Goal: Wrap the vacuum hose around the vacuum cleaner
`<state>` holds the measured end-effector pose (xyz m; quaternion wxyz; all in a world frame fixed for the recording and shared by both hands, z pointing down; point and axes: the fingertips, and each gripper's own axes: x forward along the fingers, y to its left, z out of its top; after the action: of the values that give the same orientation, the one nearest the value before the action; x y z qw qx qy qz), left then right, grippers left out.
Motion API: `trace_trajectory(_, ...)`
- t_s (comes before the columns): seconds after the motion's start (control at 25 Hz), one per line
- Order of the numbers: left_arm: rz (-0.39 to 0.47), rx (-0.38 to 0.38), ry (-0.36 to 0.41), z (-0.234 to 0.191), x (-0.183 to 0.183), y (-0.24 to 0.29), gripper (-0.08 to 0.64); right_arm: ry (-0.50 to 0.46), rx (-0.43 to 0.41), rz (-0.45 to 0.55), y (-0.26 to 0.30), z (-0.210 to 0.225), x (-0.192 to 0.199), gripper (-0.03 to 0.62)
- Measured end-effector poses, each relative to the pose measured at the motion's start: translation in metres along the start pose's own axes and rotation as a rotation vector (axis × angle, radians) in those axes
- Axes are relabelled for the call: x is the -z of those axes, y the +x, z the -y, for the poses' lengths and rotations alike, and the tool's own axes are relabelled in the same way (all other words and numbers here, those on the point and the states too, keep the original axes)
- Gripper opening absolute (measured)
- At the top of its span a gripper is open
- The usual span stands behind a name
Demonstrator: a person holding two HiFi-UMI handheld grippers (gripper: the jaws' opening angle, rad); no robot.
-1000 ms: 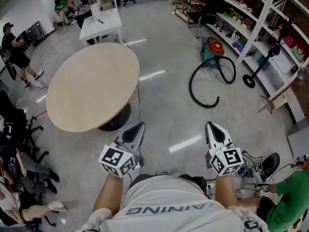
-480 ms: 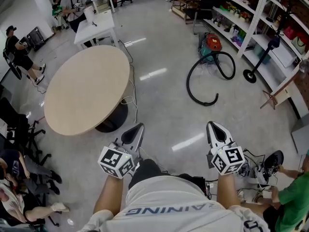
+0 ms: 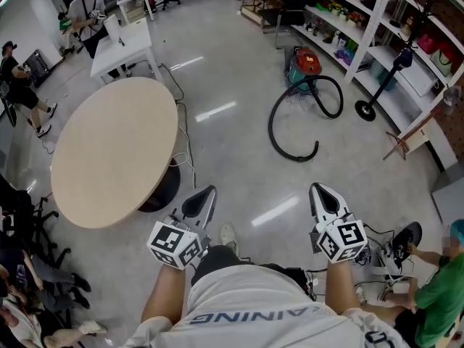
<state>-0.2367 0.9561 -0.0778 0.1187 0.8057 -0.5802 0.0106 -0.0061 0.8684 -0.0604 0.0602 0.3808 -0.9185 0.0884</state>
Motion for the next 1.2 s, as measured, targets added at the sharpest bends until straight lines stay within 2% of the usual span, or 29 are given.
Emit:
trace_trajectory(0.28,0.005,0.051,-0.011,-0.079,-0.013,0.058,0.017,-0.045,0.035,-0.016,0.089,-0.001,-0.021,0.009)
trace_trajectory(0.44,-0.009,0.098,0.015,-0.118,-0.032,0.089,0.017,-0.038,0.097,-0.018,0.132,0.007,-0.045,0.011)
trace_trajectory(0.6,-0.027,0.152,0.01,-0.152,-0.035,0.11,0.017,-0.037,0.161,-0.022,0.159,0.009,-0.052,0.009)
trace_trajectory(0.88,-0.057,0.213,0.004,-0.168,-0.031,0.161,0.017,-0.034,0.225,-0.052,0.185,0.043,-0.049,0.009)
trace_trajectory(1.2,-0.079,0.214,0.013,-0.184,-0.036,0.24,0.017,-0.003,0.226,-0.045,0.235,0.109,-0.043,0.009)
